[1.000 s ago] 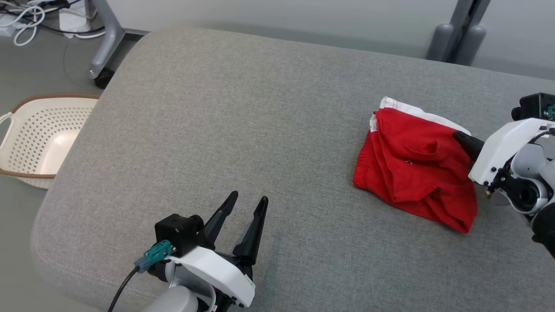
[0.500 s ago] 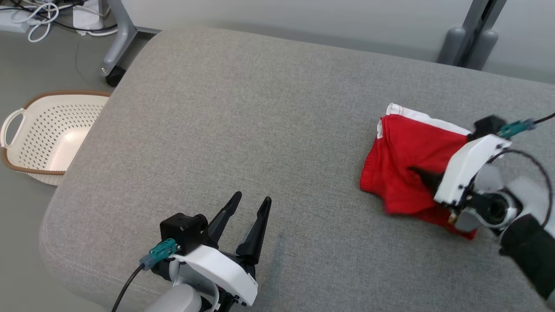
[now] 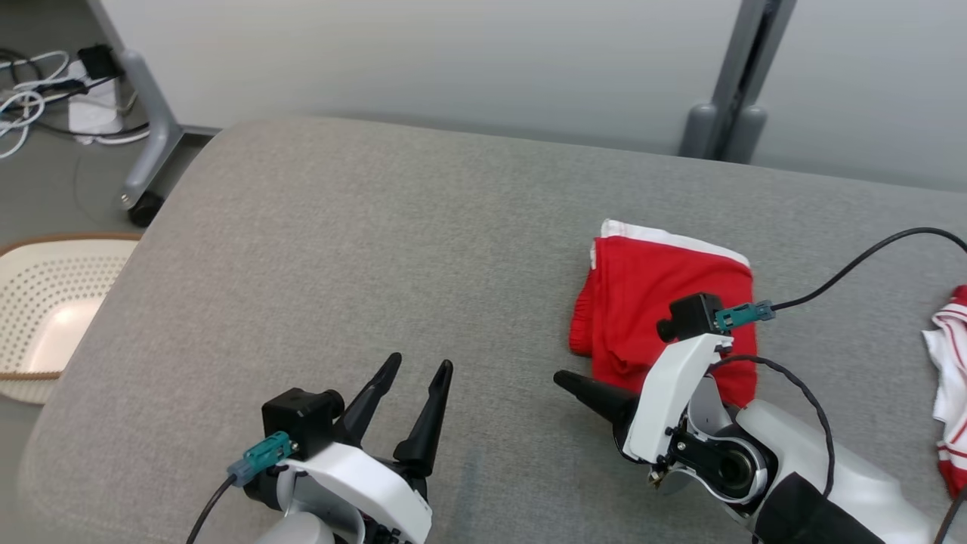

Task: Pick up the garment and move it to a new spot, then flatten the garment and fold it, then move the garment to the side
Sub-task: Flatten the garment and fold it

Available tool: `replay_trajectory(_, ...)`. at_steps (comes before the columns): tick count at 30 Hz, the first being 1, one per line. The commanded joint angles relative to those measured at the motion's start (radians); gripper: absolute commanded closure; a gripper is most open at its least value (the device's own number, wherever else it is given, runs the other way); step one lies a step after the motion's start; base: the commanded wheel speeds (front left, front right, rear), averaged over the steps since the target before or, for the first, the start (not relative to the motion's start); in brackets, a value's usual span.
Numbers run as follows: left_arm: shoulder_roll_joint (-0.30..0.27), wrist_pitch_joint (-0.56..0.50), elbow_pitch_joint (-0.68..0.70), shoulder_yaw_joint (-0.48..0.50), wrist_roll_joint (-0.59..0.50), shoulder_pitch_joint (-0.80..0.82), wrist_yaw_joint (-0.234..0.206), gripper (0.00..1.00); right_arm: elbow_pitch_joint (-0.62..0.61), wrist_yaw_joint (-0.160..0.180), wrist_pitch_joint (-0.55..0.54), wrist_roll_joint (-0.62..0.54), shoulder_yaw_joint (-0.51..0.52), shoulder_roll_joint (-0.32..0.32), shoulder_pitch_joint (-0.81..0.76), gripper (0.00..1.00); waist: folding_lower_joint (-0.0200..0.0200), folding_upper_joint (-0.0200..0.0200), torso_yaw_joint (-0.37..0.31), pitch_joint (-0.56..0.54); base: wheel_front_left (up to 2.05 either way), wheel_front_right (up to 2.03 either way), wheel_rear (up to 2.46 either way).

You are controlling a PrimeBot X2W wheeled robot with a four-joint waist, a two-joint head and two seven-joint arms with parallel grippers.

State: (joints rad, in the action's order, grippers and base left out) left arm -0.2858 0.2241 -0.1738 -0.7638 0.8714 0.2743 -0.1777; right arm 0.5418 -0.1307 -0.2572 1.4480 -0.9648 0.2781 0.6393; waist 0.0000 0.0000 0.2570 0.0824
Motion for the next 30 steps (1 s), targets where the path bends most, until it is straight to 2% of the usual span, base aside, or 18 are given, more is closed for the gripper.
replay_trajectory(1, -0.012, 0.002, 0.010, 0.010, 0.003, -0.011, -0.010, 0.00, -0.035, 0.000, 0.049, -0.019, 0.009, 0.016, -0.016, 1.00, 0.0000, 0.0000, -0.037, -0.026, 0.00, 0.00, 0.00)
replay_trajectory(8, -0.037, 0.014, 0.035, 0.041, 0.010, -0.030, -0.027, 0.00, -0.126, 0.000, 0.192, -0.074, 0.052, 0.082, -0.029, 1.00, 0.0000, 0.0000, -0.096, -0.051, 0.00, 0.00, 0.00)
replay_trajectory(9, -0.041, 0.015, 0.040, 0.048, 0.010, -0.034, -0.029, 0.00, -0.136, 0.000, 0.214, -0.084, 0.062, 0.097, -0.032, 0.67, 0.0000, 0.0000, -0.104, -0.055, 0.00, 0.00, 0.00)
replay_trajectory(10, -0.045, 0.016, 0.044, 0.055, 0.011, -0.040, -0.033, 0.00, -0.149, 0.000, 0.234, -0.097, 0.069, 0.110, -0.035, 0.56, 0.0000, 0.0000, -0.114, -0.059, 0.00, 0.00, 0.00)
replay_trajectory(11, -0.051, 0.019, 0.048, 0.063, 0.013, -0.046, -0.036, 0.00, -0.162, 0.000, 0.256, -0.109, 0.079, 0.123, -0.038, 0.30, 0.0000, 0.0000, -0.123, -0.062, 0.00, 0.00, 0.00)
replay_trajectory(12, -0.057, 0.021, 0.052, 0.071, 0.014, -0.050, -0.037, 0.00, -0.172, 0.000, 0.275, -0.120, 0.089, 0.137, -0.040, 0.00, 0.0000, 0.0000, -0.133, -0.065, 0.00, 0.00, 0.00)
replay_trajectory(17, -0.087, 0.032, 0.075, 0.125, 0.020, -0.074, -0.054, 0.00, -0.213, 0.000, 0.359, -0.199, 0.140, 0.205, -0.068, 0.00, 0.0000, 0.0000, -0.182, -0.081, 0.00, 0.00, 0.00)
replay_trajectory(22, -0.108, 0.038, 0.105, 0.185, 0.010, -0.109, -0.071, 0.00, -0.211, 0.000, 0.456, -0.338, 0.231, 0.255, -0.120, 0.00, 0.0000, 0.0000, -0.222, -0.092, 0.00, 0.00, 0.00)
replay_trajectory(25, -0.116, 0.040, 0.127, 0.223, -0.009, -0.133, -0.082, 0.00, -0.200, 0.000, 0.495, -0.439, 0.327, 0.256, -0.175, 0.00, 0.0000, 0.0000, -0.243, -0.098, 0.00, 0.00, 0.00)
replay_trajectory(30, -0.099, 0.042, 0.173, 0.302, -0.088, -0.178, -0.085, 0.00, -0.241, 0.000, 0.517, -0.625, 0.531, 0.209, -0.309, 0.00, 0.0000, 0.0000, -0.269, -0.100, 0.00, 0.00, 0.00)
